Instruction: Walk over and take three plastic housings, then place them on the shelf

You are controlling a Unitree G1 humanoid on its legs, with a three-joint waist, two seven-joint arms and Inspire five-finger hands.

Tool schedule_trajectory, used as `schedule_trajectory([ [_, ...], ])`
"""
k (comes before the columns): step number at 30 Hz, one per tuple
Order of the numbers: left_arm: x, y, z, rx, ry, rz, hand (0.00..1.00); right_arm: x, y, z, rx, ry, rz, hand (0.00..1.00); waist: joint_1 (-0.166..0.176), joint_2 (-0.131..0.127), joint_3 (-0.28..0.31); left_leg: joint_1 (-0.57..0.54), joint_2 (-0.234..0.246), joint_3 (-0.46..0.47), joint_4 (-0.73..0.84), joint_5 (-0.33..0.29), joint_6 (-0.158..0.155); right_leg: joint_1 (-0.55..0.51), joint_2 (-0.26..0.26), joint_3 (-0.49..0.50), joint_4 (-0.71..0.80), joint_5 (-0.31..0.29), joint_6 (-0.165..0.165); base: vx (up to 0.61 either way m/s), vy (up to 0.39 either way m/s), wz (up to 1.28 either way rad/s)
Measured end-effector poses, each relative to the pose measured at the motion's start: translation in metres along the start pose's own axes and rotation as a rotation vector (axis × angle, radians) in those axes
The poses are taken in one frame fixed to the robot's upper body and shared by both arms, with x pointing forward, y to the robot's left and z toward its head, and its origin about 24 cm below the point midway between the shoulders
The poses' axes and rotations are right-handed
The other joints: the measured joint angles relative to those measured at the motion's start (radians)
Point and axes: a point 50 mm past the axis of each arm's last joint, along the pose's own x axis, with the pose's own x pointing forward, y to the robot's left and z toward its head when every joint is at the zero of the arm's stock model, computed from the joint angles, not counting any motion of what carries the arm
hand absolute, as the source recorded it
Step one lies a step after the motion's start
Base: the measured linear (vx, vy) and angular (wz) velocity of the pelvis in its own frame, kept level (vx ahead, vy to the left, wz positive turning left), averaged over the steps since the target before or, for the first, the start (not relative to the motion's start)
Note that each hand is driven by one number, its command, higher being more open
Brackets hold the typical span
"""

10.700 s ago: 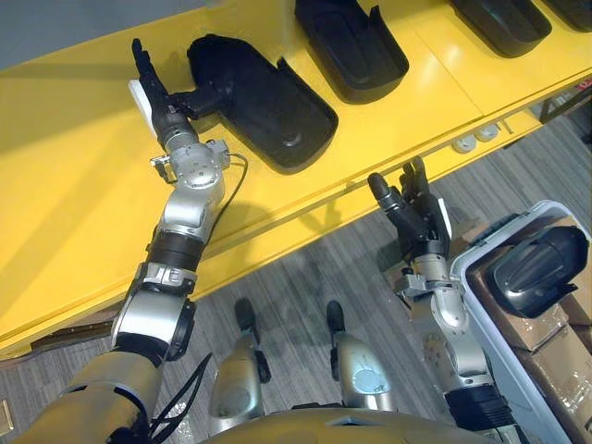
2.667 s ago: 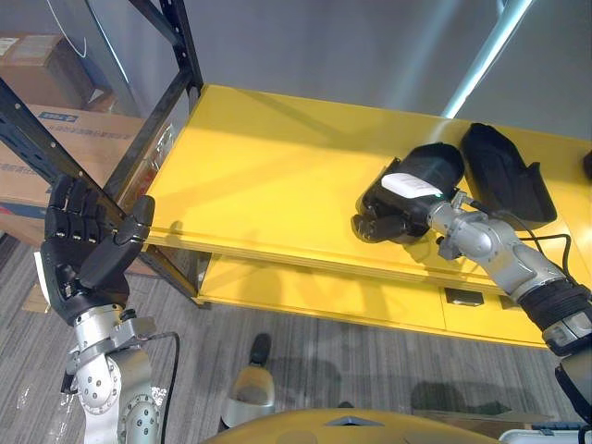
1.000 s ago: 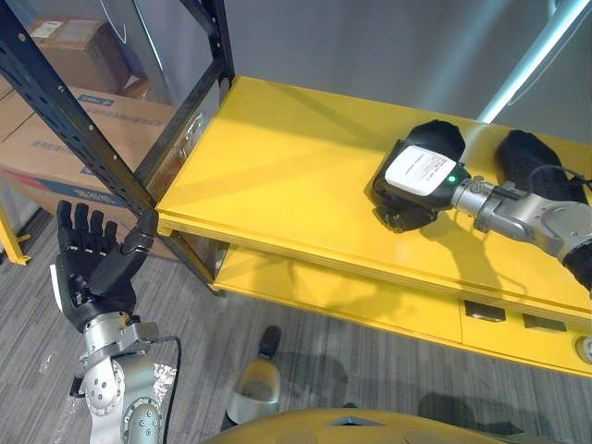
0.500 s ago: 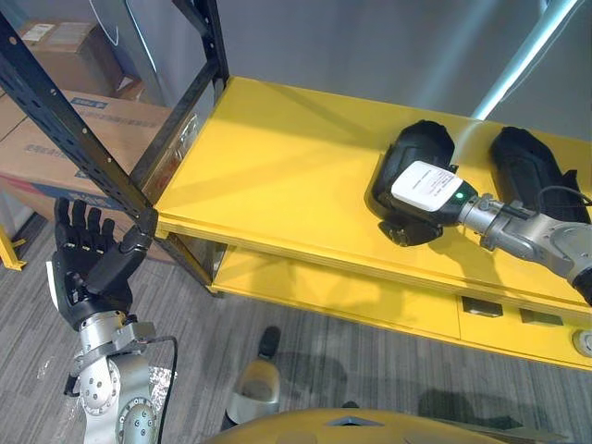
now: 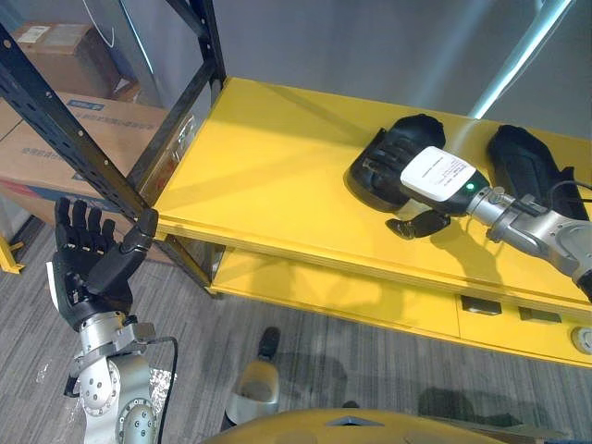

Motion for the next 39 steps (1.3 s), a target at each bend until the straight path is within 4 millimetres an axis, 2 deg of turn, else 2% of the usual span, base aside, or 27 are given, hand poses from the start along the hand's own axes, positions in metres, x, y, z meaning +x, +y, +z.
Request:
schedule_trajectory([
  [4,-0.003,0.003,-0.001,0.009,0.010,0.006,1.00,-0.002,-0.007,-0.006,0.026,0.040,-0.052,1.00,-0.009,0.000,0.000,0.000,-0.001,0.001,0.000,0.000,0.000,-0.001,-0.002,0.001,0.003,0.000,0.000,0.00,0.000,0.00],
  [8,-0.004,0.004,-0.001,0.013,0.016,0.009,1.00,-0.011,-0.013,-0.016,0.030,0.111,-0.152,1.00,-0.018,0.002,-0.001,0.001,-0.001,0.005,0.000,0.000,0.001,-0.003,-0.003,0.006,0.005,0.000,0.000,0.00,0.000,-0.02],
  [11,-0.004,0.004,-0.001,0.014,0.017,0.002,1.00,-0.022,-0.021,-0.026,0.044,0.197,-0.272,1.00,-0.026,0.006,-0.007,0.002,-0.002,0.009,0.000,-0.001,0.002,-0.005,-0.007,0.009,0.006,0.000,0.001,0.00,0.000,-0.03],
  [14,-0.005,0.005,-0.002,0.014,0.021,0.003,1.00,-0.034,-0.039,-0.042,0.087,0.314,-0.441,1.00,-0.043,0.016,-0.013,0.002,-0.003,0.010,0.000,0.000,0.003,-0.006,-0.008,0.009,0.008,0.001,0.002,0.00,0.000,0.00],
  [16,-0.005,0.004,-0.002,0.013,0.021,0.000,1.00,-0.043,-0.049,-0.053,0.200,0.434,-0.585,1.00,-0.050,0.021,-0.016,0.005,-0.004,0.013,0.000,0.001,0.004,-0.006,-0.009,0.012,0.011,0.001,0.002,0.00,0.000,-0.03],
  [18,-0.007,0.003,-0.004,-0.001,0.030,0.006,1.00,-0.054,-0.055,-0.065,0.511,0.605,-0.792,1.00,-0.055,0.027,-0.021,0.014,-0.003,0.020,0.000,0.003,0.008,-0.003,-0.010,0.020,0.013,0.001,0.002,-0.02,-0.009,-0.10],
  [19,-0.008,0.003,-0.005,-0.004,0.035,0.011,1.00,-0.056,-0.053,-0.067,0.590,0.632,-0.822,1.00,-0.058,0.029,-0.025,0.016,-0.003,0.021,0.000,0.003,0.008,-0.003,-0.010,0.021,0.014,0.001,0.002,-0.03,-0.014,-0.06],
  [20,-0.009,0.003,-0.008,-0.011,0.051,0.019,1.00,-0.058,-0.045,-0.069,0.747,0.690,-0.865,1.00,-0.063,0.034,-0.036,0.016,-0.004,0.021,0.000,0.000,0.005,-0.002,-0.011,0.021,0.014,0.000,0.000,-0.03,-0.010,-0.02],
  [21,-0.010,0.003,-0.010,-0.016,0.060,0.026,1.00,-0.058,-0.033,-0.067,0.901,0.728,-0.873,1.00,-0.068,0.038,-0.044,0.017,-0.003,0.021,0.000,-0.001,0.005,-0.003,-0.010,0.021,0.014,-0.002,-0.003,-0.04,-0.012,-0.01],
  [24,-0.012,0.003,-0.012,-0.024,0.079,0.040,1.00,-0.051,-0.001,-0.050,1.156,0.762,-0.807,1.00,-0.079,0.049,-0.053,0.017,-0.001,0.022,0.000,-0.001,0.005,-0.002,-0.008,0.023,0.013,-0.003,-0.005,-0.03,-0.015,-0.03],
  [26,-0.014,-0.001,-0.016,-0.037,0.099,0.037,1.00,-0.037,0.027,-0.020,1.356,0.777,-0.681,1.00,-0.078,0.061,-0.060,0.016,-0.001,0.022,0.000,0.000,0.005,-0.002,-0.008,0.023,0.011,-0.002,-0.003,-0.02,-0.008,0.00],
  [28,-0.014,-0.003,-0.019,-0.046,0.109,0.036,1.00,-0.016,0.040,0.004,1.487,0.755,-0.584,1.00,-0.073,0.066,-0.063,0.015,-0.001,0.021,0.000,0.000,0.005,-0.003,-0.008,0.023,0.008,0.000,0.000,0.00,0.000,0.00],
  [31,-0.016,-0.007,-0.022,-0.052,0.126,0.024,1.00,0.004,0.040,0.024,1.577,0.696,-0.519,1.00,-0.065,0.066,-0.062,0.011,-0.001,0.017,0.000,0.000,0.005,-0.002,-0.008,0.018,-0.003,0.007,0.010,0.00,-0.017,0.07],
  [33,-0.017,-0.011,-0.025,-0.061,0.141,0.018,1.00,0.020,0.028,0.034,1.591,0.611,-0.512,1.00,-0.056,0.065,-0.062,0.003,-0.003,0.013,0.001,0.007,0.015,-0.002,-0.010,0.014,-0.003,0.010,0.014,0.00,0.000,0.09],
  [36,-0.018,-0.012,-0.027,-0.061,0.160,0.021,1.00,0.033,0.014,0.031,1.594,0.556,-0.547,1.00,-0.052,0.063,-0.061,0.002,-0.006,0.005,0.001,0.009,0.017,0.002,-0.011,0.007,-0.003,0.010,0.014,0.00,0.000,0.08],
  [39,-0.018,-0.011,-0.027,-0.058,0.163,0.031,1.00,0.037,0.005,0.026,1.582,0.545,-0.582,1.00,-0.051,0.062,-0.060,0.005,-0.005,0.002,0.000,0.009,0.016,0.005,-0.011,0.005,0.000,0.009,0.013,0.00,0.000,0.01],
])
